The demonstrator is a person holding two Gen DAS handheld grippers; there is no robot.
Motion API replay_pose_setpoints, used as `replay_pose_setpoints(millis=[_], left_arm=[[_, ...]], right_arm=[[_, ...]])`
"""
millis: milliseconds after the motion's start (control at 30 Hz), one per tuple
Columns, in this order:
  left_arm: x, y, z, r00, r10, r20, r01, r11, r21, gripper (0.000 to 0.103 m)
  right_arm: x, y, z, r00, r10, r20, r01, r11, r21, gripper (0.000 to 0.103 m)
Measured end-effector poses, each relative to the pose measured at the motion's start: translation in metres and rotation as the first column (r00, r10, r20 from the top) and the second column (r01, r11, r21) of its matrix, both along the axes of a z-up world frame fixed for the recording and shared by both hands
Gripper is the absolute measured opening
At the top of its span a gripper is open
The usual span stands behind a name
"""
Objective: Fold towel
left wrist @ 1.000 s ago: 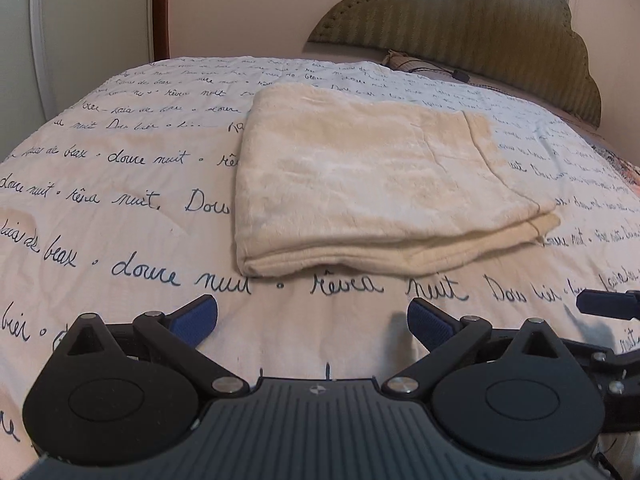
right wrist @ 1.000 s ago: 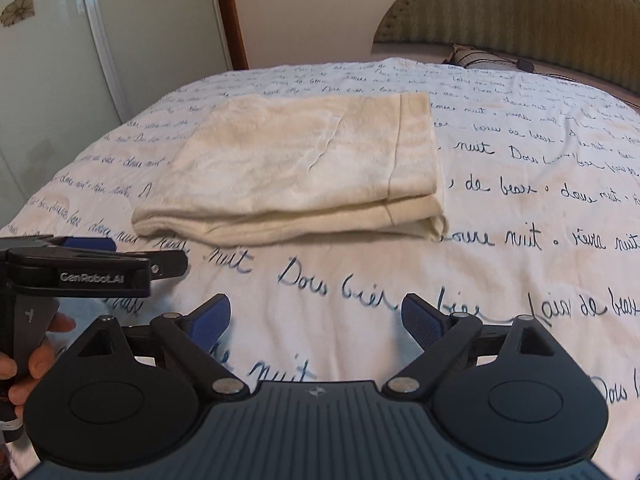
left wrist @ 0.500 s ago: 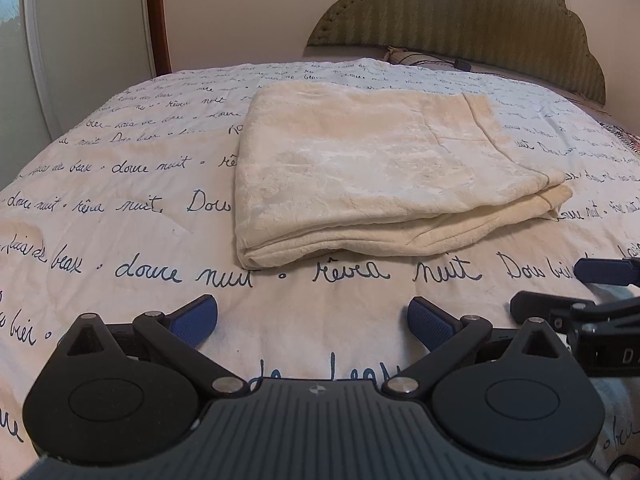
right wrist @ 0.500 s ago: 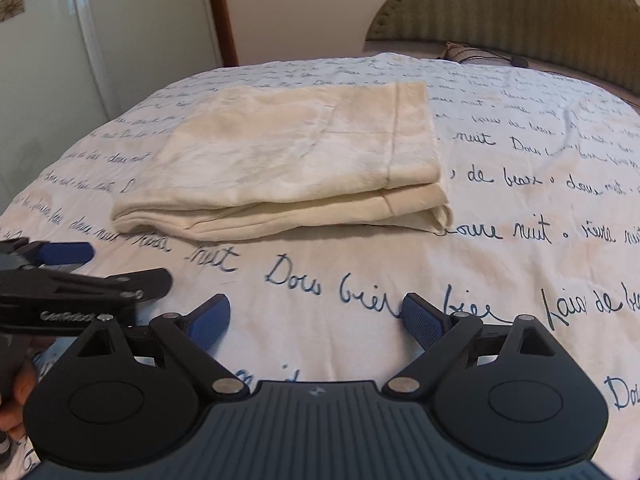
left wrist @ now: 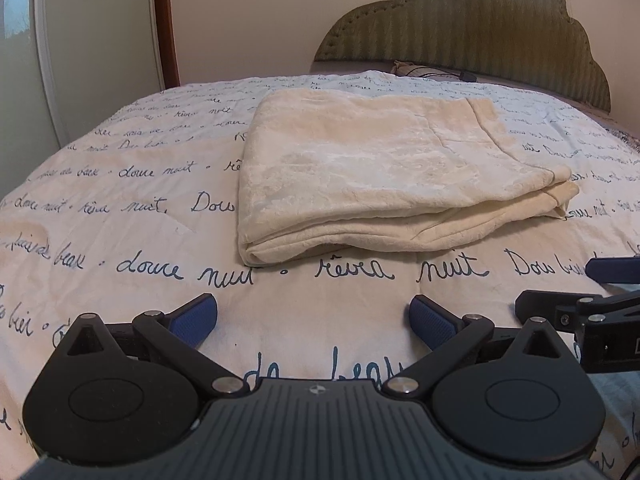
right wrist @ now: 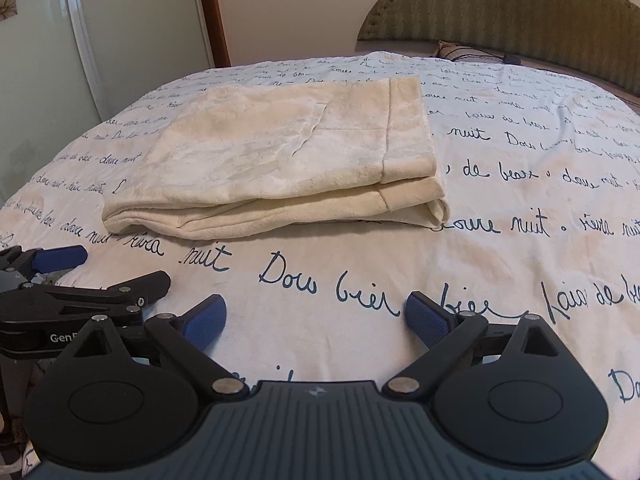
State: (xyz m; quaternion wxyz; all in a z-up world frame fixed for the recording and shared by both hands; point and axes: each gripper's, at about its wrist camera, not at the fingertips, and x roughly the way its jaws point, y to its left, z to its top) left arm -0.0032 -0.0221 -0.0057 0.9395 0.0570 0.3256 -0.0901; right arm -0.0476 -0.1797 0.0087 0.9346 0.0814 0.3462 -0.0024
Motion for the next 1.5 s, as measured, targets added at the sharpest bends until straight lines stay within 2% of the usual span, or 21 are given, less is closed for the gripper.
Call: replay_pose_setpoints(millis=[367,467,633,700,800,900,1000,1067,1167,1333,1500], left_arm=[[0.001,0.001,0.000,1.000,0.000,-0.006,0.000,1.000,-0.017,0.103],[0.001,0.001,0.000,1.000,0.000,-0.006,0.000,1.000,-0.017,0.103],[0.000,0.001,0.000,1.000,0.000,-0.006,-0.001,1.000,-0.017,0.103],[0.001,0.001,0.000,1.000,0.000,-0.006,-0.001,1.000,-0.017,0.103],[0.001,0.001,0.000,1.000,0.000,-0.006,0.000,1.000,-0.017,0.103],[0.001,0.001,0.000,1.000,0.000,-0.006,0.000,1.000,-0.017,0.103],[0.001,0.001,0.000,1.000,0.000,-0.006,-0.001,1.000,-0.017,0.103],[0.001,0.001,0.000,1.000,0.001,-0.006,-0.001,1.000,-0.017,0.103],[0.001,0.001,0.000,1.000,0.001,-0.006,-0.001,1.000,-0.017,0.103],[0.001,0.001,0.000,1.000,0.001,-0.006,-0.001,1.000,-0.017,0.103],[0.001,0.001,0.000,1.000,0.001,-0.006,-0.001,1.000,-0.017,0.103]], right_arm=[[-0.009,-0.004,0.008,1.000,-0.031,0.006,0.031,0.999,0.030,0.098],[-0.014,-0.002,0.021,0.999,-0.035,0.016,0.034,0.995,0.095,0.098],[-0.023,-0.002,0.055,0.994,0.015,0.108,-0.038,0.977,0.212,0.098],[-0.023,-0.004,0.061,0.991,0.010,0.131,-0.034,0.983,0.179,0.098],[-0.016,-0.001,0.052,0.991,-0.063,0.119,0.063,0.998,0.005,0.098],[-0.009,-0.001,0.027,0.989,-0.119,0.084,0.129,0.984,-0.125,0.098],[-0.004,-0.002,0.003,0.992,-0.121,0.035,0.125,0.983,-0.133,0.098],[-0.003,0.001,-0.005,0.992,-0.126,0.032,0.129,0.983,-0.133,0.098],[-0.004,0.003,-0.008,0.990,-0.133,0.055,0.140,0.977,-0.163,0.100],[-0.005,-0.001,-0.012,0.988,-0.142,0.058,0.148,0.979,-0.139,0.103],[-0.006,0.001,-0.013,0.989,-0.139,0.060,0.146,0.977,-0.153,0.103]])
